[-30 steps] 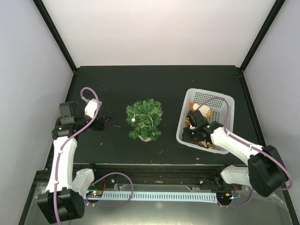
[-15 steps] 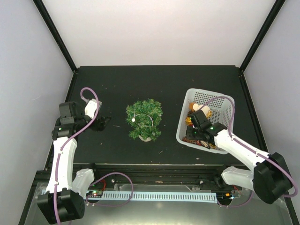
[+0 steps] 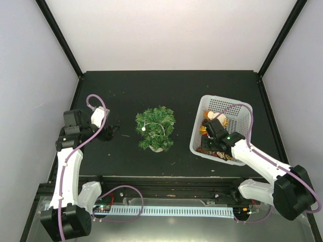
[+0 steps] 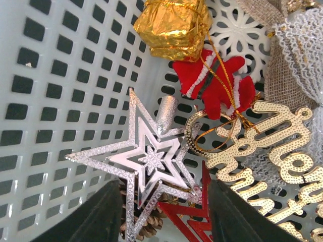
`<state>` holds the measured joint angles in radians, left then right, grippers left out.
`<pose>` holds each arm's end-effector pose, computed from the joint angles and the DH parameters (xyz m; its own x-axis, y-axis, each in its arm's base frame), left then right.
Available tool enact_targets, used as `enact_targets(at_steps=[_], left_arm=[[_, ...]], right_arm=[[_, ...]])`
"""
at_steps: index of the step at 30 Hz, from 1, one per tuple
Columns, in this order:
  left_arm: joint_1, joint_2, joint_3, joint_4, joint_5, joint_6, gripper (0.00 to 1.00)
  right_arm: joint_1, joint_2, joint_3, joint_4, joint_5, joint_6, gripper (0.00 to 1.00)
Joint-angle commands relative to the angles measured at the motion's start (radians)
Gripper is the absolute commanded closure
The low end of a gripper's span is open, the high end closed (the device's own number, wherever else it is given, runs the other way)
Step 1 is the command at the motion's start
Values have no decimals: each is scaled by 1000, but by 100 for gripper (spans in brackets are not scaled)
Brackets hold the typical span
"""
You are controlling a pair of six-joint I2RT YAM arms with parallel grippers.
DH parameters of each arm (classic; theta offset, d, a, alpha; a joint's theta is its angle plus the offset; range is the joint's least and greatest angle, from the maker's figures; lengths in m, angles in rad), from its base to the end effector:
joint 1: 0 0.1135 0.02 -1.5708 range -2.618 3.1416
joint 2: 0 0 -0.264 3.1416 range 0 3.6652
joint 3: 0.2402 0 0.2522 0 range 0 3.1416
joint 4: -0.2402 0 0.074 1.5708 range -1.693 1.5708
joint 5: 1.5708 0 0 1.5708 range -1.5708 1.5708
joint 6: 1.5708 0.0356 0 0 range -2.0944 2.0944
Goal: Decorate the small christmas tree
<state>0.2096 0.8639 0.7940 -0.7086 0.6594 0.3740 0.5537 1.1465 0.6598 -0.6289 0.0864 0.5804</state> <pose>0.1706 0.0140 0.2853 -0.5436 0.1796 -0.8199 0.4950 0.8575 -0.1404 0.1752 0.1047 0.1942 -0.9084 0.0807 -0.4101 0.0078 0.9843 0.1763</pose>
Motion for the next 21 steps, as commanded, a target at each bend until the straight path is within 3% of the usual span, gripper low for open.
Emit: enact_targets(at_steps=[1,8,17,21], left_arm=[[10,-12,4,9,33,18,24],[10,-12,5,7,38,22,24],[11,-12,5,3,43,26,24],[10,-12,6,2,47,28,24]], right_arm=[[-6,14,29,-9,-21,-14,49],[-6,29,36,-27,-28,-14,51],[-6,64,43,-47,-24,-1,64],[-6,90,46,-51,-35,4,65]])
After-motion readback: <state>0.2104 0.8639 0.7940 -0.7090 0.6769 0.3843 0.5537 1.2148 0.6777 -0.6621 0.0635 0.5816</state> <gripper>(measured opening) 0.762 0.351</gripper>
